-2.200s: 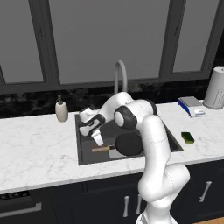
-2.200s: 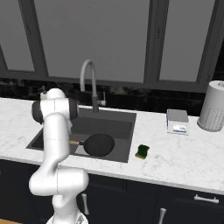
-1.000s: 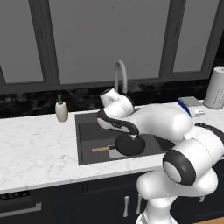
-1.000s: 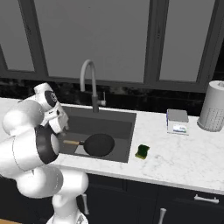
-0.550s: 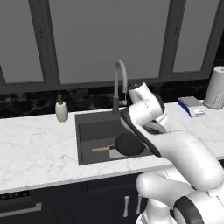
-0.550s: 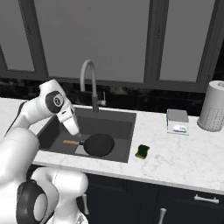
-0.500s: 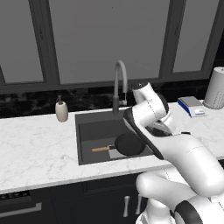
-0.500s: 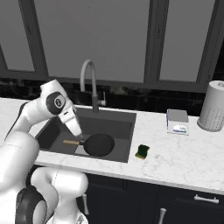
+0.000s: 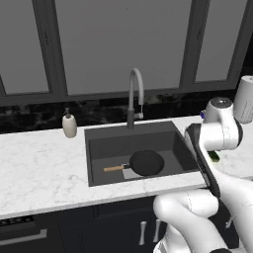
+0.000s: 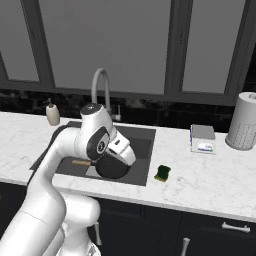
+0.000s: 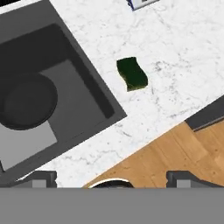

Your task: Pick the pan and sponge and place them into the sink. Then turn on the water.

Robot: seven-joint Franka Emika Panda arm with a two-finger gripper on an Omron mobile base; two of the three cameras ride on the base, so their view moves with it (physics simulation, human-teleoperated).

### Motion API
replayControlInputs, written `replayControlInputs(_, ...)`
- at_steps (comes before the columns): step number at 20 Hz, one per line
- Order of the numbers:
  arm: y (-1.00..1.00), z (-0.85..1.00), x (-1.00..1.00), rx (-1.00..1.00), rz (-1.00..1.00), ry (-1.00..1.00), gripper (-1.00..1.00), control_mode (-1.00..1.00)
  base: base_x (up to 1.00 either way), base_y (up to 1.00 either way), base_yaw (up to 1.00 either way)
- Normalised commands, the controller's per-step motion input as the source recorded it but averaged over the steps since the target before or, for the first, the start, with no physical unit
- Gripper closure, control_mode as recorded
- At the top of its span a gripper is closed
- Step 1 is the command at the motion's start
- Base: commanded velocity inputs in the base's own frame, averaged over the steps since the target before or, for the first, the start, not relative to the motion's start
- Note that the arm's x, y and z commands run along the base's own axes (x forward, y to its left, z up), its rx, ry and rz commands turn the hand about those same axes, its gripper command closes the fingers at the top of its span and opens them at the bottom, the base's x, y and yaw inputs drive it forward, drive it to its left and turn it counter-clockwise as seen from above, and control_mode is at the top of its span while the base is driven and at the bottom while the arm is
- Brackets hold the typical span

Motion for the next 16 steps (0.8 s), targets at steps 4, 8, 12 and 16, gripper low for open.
replayControlInputs(4, -0.72, 0.00, 0.29, 0.12, 0.41, 0.00, -1.00, -1.00, 0.00, 0.00, 0.00)
replayControlInputs(8, -0.66, 0.00, 0.12, 0.00, 0.12, 0.11, -1.00, -1.00, 0.00, 0.00, 0.00)
replayControlInputs(12, -0.36, 0.00, 0.12, 0.00, 0.01, 0.22, -1.00, -1.00, 0.00, 0.00, 0.00)
replayControlInputs(16, -0.35, -0.04, 0.20, 0.00, 0.00, 0.19, -1.00, -1.00, 0.00, 0.00, 0.00)
